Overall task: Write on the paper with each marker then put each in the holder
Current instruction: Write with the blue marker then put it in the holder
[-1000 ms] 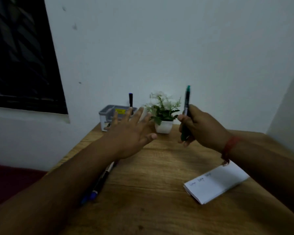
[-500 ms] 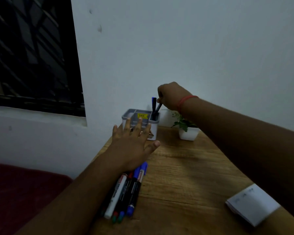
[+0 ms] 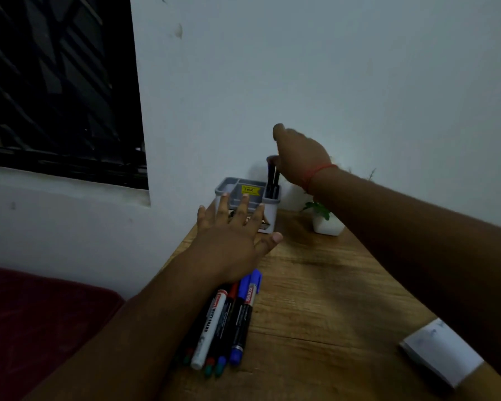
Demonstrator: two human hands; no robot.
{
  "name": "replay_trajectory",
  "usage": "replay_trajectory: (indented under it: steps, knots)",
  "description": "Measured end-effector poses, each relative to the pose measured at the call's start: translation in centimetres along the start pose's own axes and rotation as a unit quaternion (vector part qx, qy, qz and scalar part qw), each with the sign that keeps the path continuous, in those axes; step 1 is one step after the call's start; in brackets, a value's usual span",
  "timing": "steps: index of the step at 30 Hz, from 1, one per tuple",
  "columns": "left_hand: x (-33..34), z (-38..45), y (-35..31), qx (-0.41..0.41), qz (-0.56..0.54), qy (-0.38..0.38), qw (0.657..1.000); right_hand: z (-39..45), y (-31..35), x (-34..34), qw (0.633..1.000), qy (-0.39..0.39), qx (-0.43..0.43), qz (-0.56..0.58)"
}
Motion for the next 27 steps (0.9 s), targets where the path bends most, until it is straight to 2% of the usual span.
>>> replay_trajectory:
  steps: [3,6,9,13,17,22,27]
  knots:
    - [0.0,0.2,0.4,-0.007,0.001,0.005,1.000,-4.3,0.2,-2.8,0.992,-0.108,-0.028,0.059]
    - [0.2,0.4,0.8,-0.015,-0.003,0.008,1.000,-10.7,0.4,-4.7,0.983,-0.143,-0.062,0.096]
    - [0.3,0.4,1.0,-0.015,-0.012,-0.003,1.000,-17.1,2.3,-5.3,0.978,-0.079,-0.174,0.082]
    - [0.2,0.4,1.2,-0.021,-0.014,-0.018,1.000,-22.2,5.9,-3.6,0.937,0.048,-0.346,0.022]
    - [0.1,0.1,0.9,-0.029,-0.003,-0.031,0.999,-22.8,8.2,-1.7,0.915,0.110,-0.389,0.008]
    - [-0.1,-0.3,0.1,-0.032,0.014,-0.049,0.998,-22.6,9.4,-1.9,0.906,0.113,-0.405,0.048]
    - [-0.3,-0.5,-0.5,-0.031,0.028,-0.059,0.997,-23.4,9.6,-2.5,0.898,0.131,-0.419,0.035]
Point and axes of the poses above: each hand's wrist, its own z-axis towards the middle knuckle, its own x-axis out of the palm, y = z × x, the point moved 6 cm from there along z, towards the middle knuckle, and after that the axes turned 5 degrees about z, right-handed, at the moved point
